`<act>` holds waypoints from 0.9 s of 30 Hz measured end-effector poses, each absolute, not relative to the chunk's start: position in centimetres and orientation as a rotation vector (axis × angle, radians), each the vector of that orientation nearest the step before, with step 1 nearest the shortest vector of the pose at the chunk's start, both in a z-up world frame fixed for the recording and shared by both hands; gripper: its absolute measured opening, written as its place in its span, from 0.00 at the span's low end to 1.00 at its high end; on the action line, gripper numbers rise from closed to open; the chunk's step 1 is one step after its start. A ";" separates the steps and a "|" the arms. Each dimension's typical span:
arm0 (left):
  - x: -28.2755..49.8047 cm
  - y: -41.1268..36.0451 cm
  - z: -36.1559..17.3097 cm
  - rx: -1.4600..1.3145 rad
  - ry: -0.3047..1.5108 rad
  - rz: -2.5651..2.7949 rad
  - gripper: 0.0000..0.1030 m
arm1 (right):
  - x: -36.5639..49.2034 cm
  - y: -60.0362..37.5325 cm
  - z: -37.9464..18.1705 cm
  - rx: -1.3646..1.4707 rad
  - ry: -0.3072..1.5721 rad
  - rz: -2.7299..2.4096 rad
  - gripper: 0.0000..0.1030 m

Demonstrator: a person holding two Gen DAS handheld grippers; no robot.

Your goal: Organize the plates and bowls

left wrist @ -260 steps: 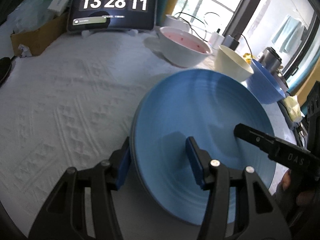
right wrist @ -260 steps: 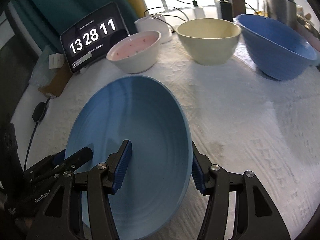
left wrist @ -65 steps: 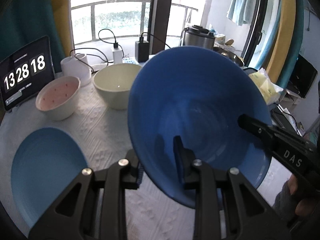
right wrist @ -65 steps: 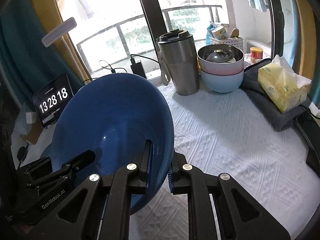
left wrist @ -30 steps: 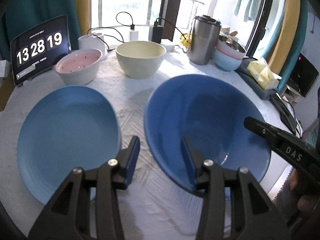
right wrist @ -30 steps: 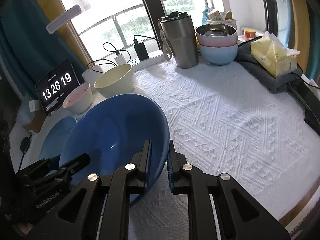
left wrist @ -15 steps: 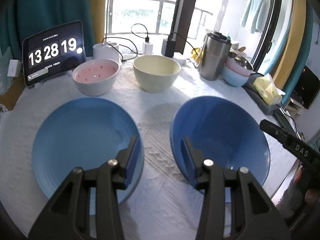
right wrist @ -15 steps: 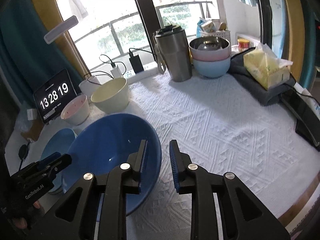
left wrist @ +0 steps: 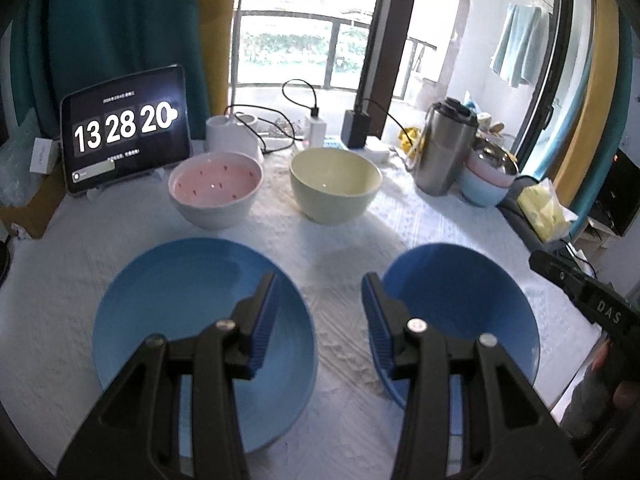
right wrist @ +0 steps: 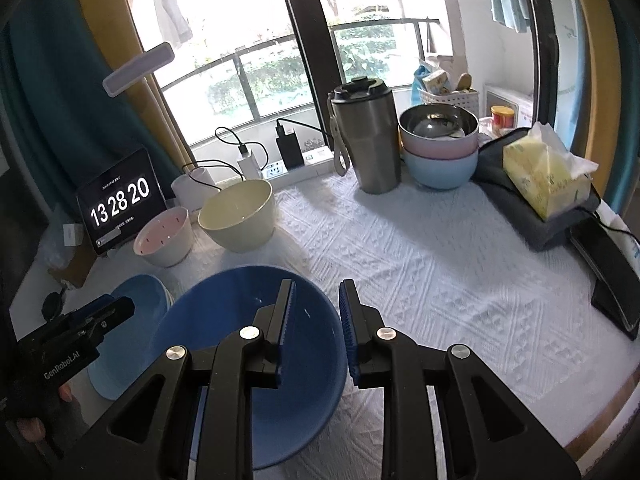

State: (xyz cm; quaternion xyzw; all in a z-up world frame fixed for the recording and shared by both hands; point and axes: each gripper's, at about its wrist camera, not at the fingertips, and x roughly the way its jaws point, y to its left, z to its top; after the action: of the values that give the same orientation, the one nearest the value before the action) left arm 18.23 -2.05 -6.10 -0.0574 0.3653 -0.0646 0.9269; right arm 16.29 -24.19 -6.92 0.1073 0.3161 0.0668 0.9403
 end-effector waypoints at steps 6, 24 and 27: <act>19.4 -2.0 -5.6 -0.117 0.741 -0.124 0.43 | 17.6 -24.1 -6.5 0.210 0.645 0.148 0.23; 25.0 -2.1 -5.6 -0.115 0.741 -0.110 0.43 | 23.5 -23.4 -5.6 0.152 0.653 0.179 0.23; 26.0 -2.1 -6.1 -0.119 0.752 -0.107 0.43 | 24.4 -23.2 -5.6 0.141 0.656 0.183 0.24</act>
State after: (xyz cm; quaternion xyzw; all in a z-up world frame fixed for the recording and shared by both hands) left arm 26.01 -2.12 -6.06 -0.0579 0.3666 -0.0523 0.9271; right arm 24.45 -23.21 -5.61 0.0693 0.3214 0.0897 0.9401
